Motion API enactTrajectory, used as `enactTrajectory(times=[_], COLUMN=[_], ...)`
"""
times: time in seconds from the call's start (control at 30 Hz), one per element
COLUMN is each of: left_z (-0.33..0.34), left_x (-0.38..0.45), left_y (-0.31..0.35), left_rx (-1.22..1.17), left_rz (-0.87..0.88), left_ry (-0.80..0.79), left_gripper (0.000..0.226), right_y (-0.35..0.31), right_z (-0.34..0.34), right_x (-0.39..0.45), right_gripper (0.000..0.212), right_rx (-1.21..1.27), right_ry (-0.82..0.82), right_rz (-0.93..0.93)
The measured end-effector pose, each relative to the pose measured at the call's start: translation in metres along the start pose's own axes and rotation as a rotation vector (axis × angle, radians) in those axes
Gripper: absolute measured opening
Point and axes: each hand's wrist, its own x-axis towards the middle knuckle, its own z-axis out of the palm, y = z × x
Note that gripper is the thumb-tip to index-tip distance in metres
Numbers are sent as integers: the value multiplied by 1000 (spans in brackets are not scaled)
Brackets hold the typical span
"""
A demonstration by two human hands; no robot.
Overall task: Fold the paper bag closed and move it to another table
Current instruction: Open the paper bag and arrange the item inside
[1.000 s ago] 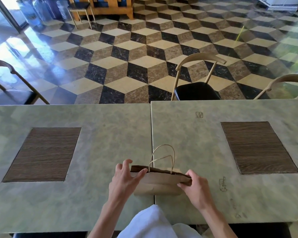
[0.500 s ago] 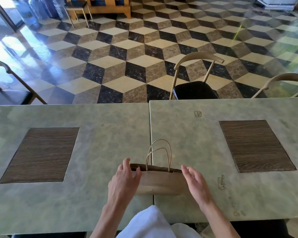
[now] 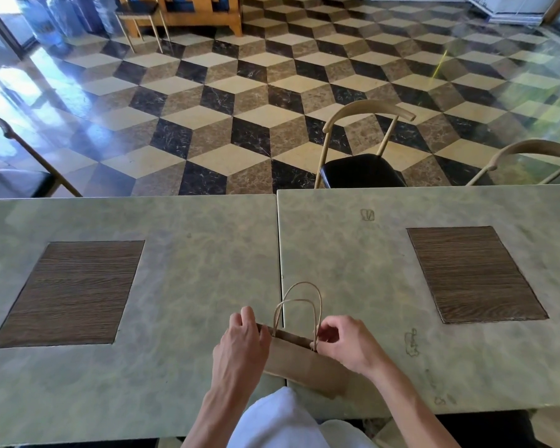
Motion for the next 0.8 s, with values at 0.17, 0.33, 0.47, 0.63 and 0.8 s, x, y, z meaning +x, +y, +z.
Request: enactTrajectory(times=[0.17, 0.33, 0.47, 0.63, 0.8], left_z=[4, 5, 1, -15, -18], left_x=[-1, 3, 7, 4, -5], left_y=[-3, -5, -8, -6, -11], left_rx=[-37, -174, -181, 44, -91], left_rz=[-5, 32, 53, -12, 73], left_ry=[-13, 28, 30, -151, 20], left_gripper=[29, 34, 38, 38, 38], right_y=[-1, -10, -14, -19, -25], right_z=[-2, -4, -1, 2, -1], right_x=[3, 4, 7, 10, 11], right_gripper=[9, 9, 11, 11, 9], right_rx=[11, -31, -89, -66, -105], right_ry=[-126, 143, 273, 399, 478], right_rz=[10, -94, -194, -246, -242])
